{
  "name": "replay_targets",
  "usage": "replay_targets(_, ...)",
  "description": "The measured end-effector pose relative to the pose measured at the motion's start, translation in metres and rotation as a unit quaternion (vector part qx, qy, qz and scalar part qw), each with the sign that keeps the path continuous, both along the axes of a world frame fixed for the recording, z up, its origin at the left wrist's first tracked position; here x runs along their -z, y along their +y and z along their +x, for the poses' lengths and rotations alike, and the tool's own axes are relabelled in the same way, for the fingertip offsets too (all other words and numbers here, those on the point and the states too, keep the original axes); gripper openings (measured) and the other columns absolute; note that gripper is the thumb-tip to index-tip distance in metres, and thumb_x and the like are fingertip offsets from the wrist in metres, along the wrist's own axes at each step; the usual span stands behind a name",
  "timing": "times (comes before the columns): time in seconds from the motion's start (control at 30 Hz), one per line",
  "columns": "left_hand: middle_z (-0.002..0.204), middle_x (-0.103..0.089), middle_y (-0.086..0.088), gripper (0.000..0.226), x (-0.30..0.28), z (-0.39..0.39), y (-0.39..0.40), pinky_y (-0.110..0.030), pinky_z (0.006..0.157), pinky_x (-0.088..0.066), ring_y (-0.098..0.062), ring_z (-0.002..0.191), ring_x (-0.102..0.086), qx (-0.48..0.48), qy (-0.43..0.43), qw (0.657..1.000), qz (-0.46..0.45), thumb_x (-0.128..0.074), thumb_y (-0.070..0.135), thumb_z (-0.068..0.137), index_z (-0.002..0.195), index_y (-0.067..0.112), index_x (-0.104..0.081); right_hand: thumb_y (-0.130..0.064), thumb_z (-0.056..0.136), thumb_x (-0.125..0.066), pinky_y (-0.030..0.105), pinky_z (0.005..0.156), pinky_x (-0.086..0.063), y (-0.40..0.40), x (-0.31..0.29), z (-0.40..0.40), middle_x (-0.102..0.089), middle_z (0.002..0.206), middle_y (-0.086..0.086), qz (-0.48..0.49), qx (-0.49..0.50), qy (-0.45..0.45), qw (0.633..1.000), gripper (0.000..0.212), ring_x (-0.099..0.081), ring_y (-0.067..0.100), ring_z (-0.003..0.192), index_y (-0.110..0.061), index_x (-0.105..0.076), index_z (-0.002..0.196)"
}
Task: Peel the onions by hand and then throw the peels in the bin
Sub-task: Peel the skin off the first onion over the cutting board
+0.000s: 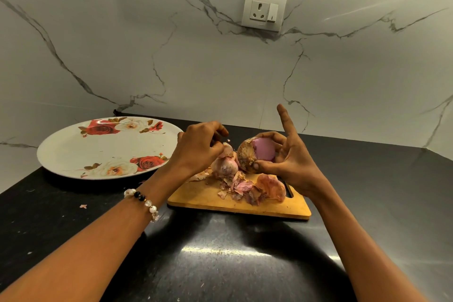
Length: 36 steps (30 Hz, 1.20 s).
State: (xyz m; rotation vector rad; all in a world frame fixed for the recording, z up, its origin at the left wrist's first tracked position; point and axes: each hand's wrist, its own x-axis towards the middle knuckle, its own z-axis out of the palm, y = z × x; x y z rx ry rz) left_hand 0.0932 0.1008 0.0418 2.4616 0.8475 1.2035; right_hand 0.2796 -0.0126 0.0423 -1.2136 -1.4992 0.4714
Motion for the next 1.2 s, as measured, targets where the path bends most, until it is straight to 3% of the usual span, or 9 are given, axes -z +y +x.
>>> replay_targets(0.07,0.105,-0.069,-0.004,0.023,-0.004,-0.001,-0.003,-0.014,0.081,-0.051,-0.006,0.086,-0.059,0.046,-0.012,0.999,0.01,-0.065,0.014,0.089,0.112,0.012,-0.067,-0.001,0.063,-0.085,0.034,0.094,-0.054,0.0,0.002,0.0,-0.057,0.114,0.016,-0.002,0.002,-0.025,1.0,0.132,-0.063,0.025,0.109,-0.034,0.004,0.154)
replay_targets(0.13,0.106,-0.069,-0.004,0.024,-0.01,-0.002,-0.008,-0.003,0.073,-0.045,-0.005,0.086,-0.06,0.109,-0.02,0.994,0.015,-0.066,0.013,0.088,0.112,0.009,-0.068,0.007,0.065,-0.083,0.033,0.092,-0.055,0.0,0.003,-0.002,-0.058,0.111,0.014,-0.004,-0.003,-0.046,0.999,0.133,-0.064,0.026,0.107,-0.035,0.006,0.154)
replay_targets(0.27,0.096,-0.071,-0.004,0.028,-0.012,-0.001,-0.013,-0.005,0.073,-0.047,-0.005,0.08,-0.062,0.182,0.011,0.981,0.069,-0.073,0.015,0.082,0.109,0.006,-0.071,0.002,0.064,-0.08,0.037,0.091,-0.056,0.0,0.003,-0.003,-0.058,0.109,0.015,-0.006,-0.017,-0.079,0.997,0.131,-0.064,0.025,0.105,-0.038,0.008,0.153)
replay_targets(0.57,0.09,-0.073,-0.009,0.027,-0.012,-0.005,-0.011,-0.002,0.073,-0.044,-0.004,0.076,-0.059,0.187,0.028,0.975,0.115,-0.073,0.01,0.078,0.105,0.004,-0.072,0.0,0.063,-0.08,0.042,0.09,-0.056,-0.001,0.002,-0.003,-0.058,0.11,0.018,-0.018,-0.029,-0.063,0.997,0.132,-0.063,0.029,0.106,-0.039,0.007,0.153)
replay_targets(0.83,0.098,-0.072,-0.007,0.028,-0.011,-0.002,-0.013,-0.001,0.078,-0.044,-0.005,0.083,-0.061,0.142,-0.051,0.985,0.088,-0.073,0.005,0.08,0.108,0.005,-0.071,-0.004,0.058,-0.08,0.045,0.088,-0.056,-0.003,0.0,-0.006,-0.054,0.113,0.025,-0.026,-0.061,-0.022,0.998,0.133,-0.062,0.032,0.106,-0.041,0.005,0.153)
replay_targets(1.03,0.086,-0.071,-0.004,0.033,-0.01,-0.001,-0.014,-0.001,0.072,-0.045,-0.004,0.073,-0.062,0.073,-0.088,0.993,0.013,-0.072,0.005,0.081,0.113,0.011,-0.068,0.018,0.062,-0.071,0.037,0.09,-0.055,-0.005,-0.003,-0.006,-0.052,0.116,0.031,-0.019,-0.119,0.03,0.992,0.13,-0.061,0.031,0.11,-0.037,0.003,0.154)
replay_targets(1.1,0.086,-0.07,-0.002,0.032,-0.008,0.0,-0.015,-0.001,0.07,-0.045,-0.001,0.072,-0.061,0.06,-0.09,0.994,-0.008,-0.072,0.007,0.081,0.113,0.012,-0.068,0.014,0.06,-0.079,0.037,0.089,-0.055,-0.004,-0.003,-0.005,-0.052,0.116,0.03,-0.023,-0.126,0.062,0.99,0.133,-0.061,0.032,0.11,-0.037,0.001,0.154)
replay_targets(1.2,0.084,-0.066,0.003,0.031,-0.008,0.001,-0.014,-0.002,0.067,-0.046,0.001,0.068,-0.058,0.033,-0.085,0.996,-0.018,-0.071,0.008,0.083,0.114,0.012,-0.067,-0.009,0.051,-0.095,0.037,0.089,-0.055,-0.005,-0.006,-0.004,-0.046,0.129,0.031,-0.027,-0.138,0.129,0.982,0.141,-0.059,0.035,0.112,-0.036,-0.003,0.154)
